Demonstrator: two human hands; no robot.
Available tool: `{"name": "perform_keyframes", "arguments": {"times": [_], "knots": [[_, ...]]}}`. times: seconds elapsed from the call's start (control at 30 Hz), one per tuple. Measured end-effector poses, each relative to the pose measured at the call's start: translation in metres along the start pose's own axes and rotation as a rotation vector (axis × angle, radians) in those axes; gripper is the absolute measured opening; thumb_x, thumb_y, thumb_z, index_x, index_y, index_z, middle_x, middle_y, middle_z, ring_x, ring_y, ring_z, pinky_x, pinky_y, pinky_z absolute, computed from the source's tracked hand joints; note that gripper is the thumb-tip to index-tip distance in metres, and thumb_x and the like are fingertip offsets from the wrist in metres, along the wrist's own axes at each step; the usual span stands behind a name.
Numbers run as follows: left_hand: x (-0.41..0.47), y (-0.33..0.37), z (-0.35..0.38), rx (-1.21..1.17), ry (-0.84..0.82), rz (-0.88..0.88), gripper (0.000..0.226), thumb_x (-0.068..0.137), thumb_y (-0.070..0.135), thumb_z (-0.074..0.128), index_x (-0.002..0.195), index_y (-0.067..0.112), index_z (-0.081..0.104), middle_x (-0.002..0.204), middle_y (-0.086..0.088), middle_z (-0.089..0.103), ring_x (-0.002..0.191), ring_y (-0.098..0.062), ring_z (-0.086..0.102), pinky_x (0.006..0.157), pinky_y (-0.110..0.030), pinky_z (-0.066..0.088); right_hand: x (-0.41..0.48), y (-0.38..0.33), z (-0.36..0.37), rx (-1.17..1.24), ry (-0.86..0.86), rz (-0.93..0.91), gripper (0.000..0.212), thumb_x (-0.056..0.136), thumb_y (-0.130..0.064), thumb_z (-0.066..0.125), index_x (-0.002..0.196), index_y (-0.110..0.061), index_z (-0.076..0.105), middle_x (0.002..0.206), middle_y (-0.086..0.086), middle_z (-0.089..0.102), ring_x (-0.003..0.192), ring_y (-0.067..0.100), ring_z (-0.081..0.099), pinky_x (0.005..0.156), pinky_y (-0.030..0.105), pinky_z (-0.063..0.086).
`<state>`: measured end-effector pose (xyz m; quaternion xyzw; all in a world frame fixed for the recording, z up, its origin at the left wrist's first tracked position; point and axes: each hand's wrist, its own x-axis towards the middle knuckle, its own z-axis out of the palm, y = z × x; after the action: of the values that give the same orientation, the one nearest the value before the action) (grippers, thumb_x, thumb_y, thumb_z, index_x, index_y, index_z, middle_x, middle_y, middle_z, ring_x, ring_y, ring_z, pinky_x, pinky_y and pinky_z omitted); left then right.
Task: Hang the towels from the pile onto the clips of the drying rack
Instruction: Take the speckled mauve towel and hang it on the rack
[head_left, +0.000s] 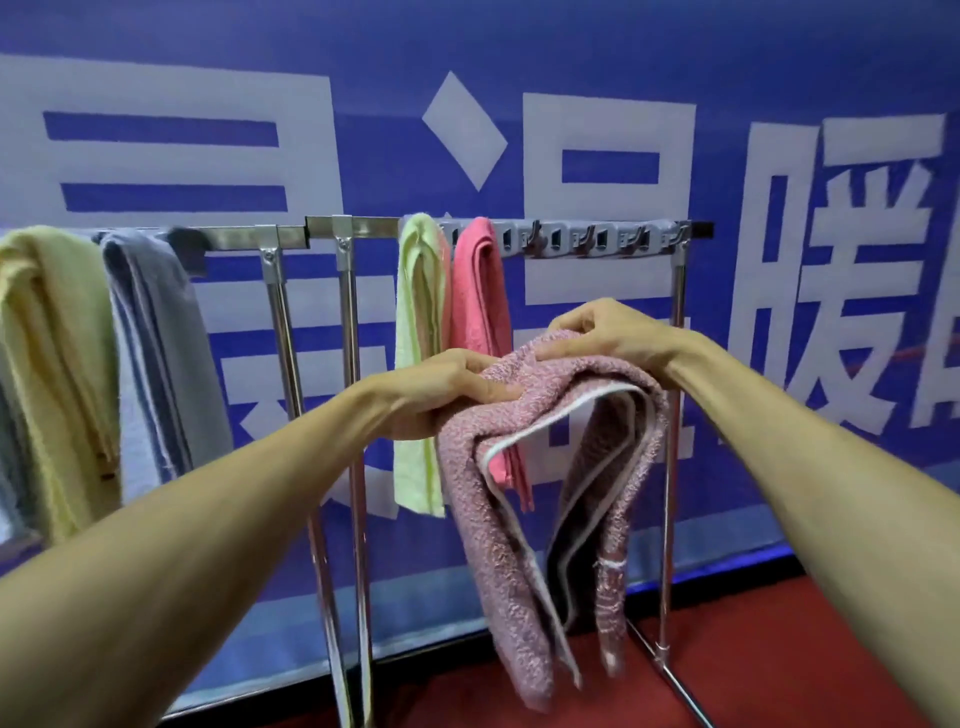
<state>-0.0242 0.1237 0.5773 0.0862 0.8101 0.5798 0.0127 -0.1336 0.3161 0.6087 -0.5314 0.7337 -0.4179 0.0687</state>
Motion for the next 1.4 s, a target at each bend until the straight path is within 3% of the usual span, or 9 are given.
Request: {"name": "perform_keyframes", "arguments": {"times": [0.17, 0.37, 0.53, 0.63, 0.83, 1.1, 1.17, 1.27, 1.4], "knots": [[0.012, 0.017, -0.009, 0.081, -0.064, -0.075, 0.018, 0.091, 0.006, 0.055, 0.088, 0.007, 0.072, 0.074, -0.004, 0.069, 0.059, -0.011, 0.063, 0.054, -0.020, 0.052, 0.004, 0.005, -0.029, -0.321, -0.171, 0.163, 0.028, 0.076, -0.044, 0.074, 0.063, -0.019, 0.069, 0.058, -0.007, 0.059, 0.051, 0.007, 0.049, 0.051, 0.017, 0.038], [0.037, 0.018, -0.021, 0.006, -0.009, -0.017, 0.029, 0.079, 0.019, 0.066, 0.104, 0.003, 0.070, 0.087, -0.010, 0.068, 0.073, -0.022, 0.059, 0.066, -0.028, 0.050, 0.015, 0.036, -0.061, -0.027, -0.331, 0.257, 0.045, 0.081, -0.030, 0.071, 0.100, 0.011, 0.064, 0.088, 0.012, 0.066, 0.072, 0.018, 0.061, 0.067, 0.023, 0.051], [0.066, 0.009, -0.022, -0.115, 0.029, 0.108, 0.031, 0.085, 0.019, 0.061, 0.112, 0.004, 0.066, 0.092, -0.010, 0.066, 0.076, -0.020, 0.060, 0.070, -0.029, 0.052, 0.021, 0.080, -0.078, 0.339, -0.137, 0.120, 0.048, 0.085, -0.024, 0.064, 0.112, 0.015, 0.053, 0.094, 0.015, 0.058, 0.079, 0.020, 0.056, 0.071, 0.025, 0.050], [0.091, 0.014, -0.013, -0.175, 0.073, 0.195, 0.018, 0.095, 0.013, 0.049, 0.104, 0.007, 0.063, 0.077, -0.001, 0.070, 0.063, -0.011, 0.065, 0.060, -0.021, 0.053, 0.034, 0.096, -0.066, 0.560, 0.131, 0.034, 0.028, 0.091, -0.011, 0.054, 0.109, 0.009, 0.059, 0.089, 0.013, 0.062, 0.074, 0.021, 0.058, 0.067, 0.024, 0.053], [0.144, 0.060, -0.026, -0.108, 0.261, 0.231, 0.025, 0.097, 0.026, 0.049, 0.110, 0.011, 0.065, 0.098, -0.002, 0.072, 0.086, -0.014, 0.066, 0.076, -0.025, 0.051, 0.089, 0.080, -0.062, 1.109, 0.338, -0.146, 0.029, 0.095, 0.001, 0.039, 0.122, 0.003, 0.051, 0.071, 0.007, 0.063, 0.059, 0.015, 0.060, 0.057, 0.028, 0.054], [0.170, 0.133, -0.086, 0.463, 0.538, 0.274, 0.020, 0.093, 0.024, 0.059, 0.086, 0.007, 0.065, 0.075, -0.003, 0.060, 0.066, -0.015, 0.053, 0.064, -0.025, 0.043, 0.165, 0.045, -0.105, 1.073, 0.390, -0.147, 0.011, 0.091, -0.007, 0.052, 0.102, -0.008, 0.056, 0.078, 0.014, 0.051, 0.068, 0.024, 0.051, 0.084, 0.039, 0.053], [0.177, 0.136, -0.100, 0.837, 0.682, 0.211, 0.023, 0.091, 0.027, 0.058, 0.087, 0.005, 0.065, 0.076, -0.006, 0.057, 0.067, -0.017, 0.051, 0.060, -0.026, 0.040, 0.182, 0.047, -0.111, 0.999, 0.442, -0.094, 0.016, 0.098, -0.007, 0.044, 0.089, -0.005, 0.057, 0.072, 0.012, 0.059, 0.062, 0.019, 0.058, 0.068, 0.033, 0.059], [0.188, 0.124, -0.113, 1.139, 0.776, 0.087, 0.030, 0.090, 0.032, 0.057, 0.094, 0.004, 0.067, 0.086, -0.008, 0.058, 0.083, -0.026, 0.053, 0.076, -0.032, 0.042, 0.202, 0.058, -0.107, 0.849, 0.580, -0.010, 0.007, 0.092, -0.002, 0.056, 0.091, 0.003, 0.060, 0.082, 0.017, 0.061, 0.068, 0.021, 0.060, 0.070, 0.040, 0.057], [0.203, 0.111, -0.127, 1.166, 0.850, 0.008, 0.036, 0.088, 0.045, 0.055, 0.082, 0.011, 0.063, 0.092, -0.005, 0.058, 0.091, -0.026, 0.047, 0.102, -0.046, 0.028, 0.219, 0.078, -0.099, 0.578, 0.806, 0.091, 0.016, 0.079, -0.007, 0.074, 0.072, 0.002, 0.063, 0.078, 0.013, 0.064, 0.077, 0.021, 0.058, 0.077, 0.045, 0.055]]}}
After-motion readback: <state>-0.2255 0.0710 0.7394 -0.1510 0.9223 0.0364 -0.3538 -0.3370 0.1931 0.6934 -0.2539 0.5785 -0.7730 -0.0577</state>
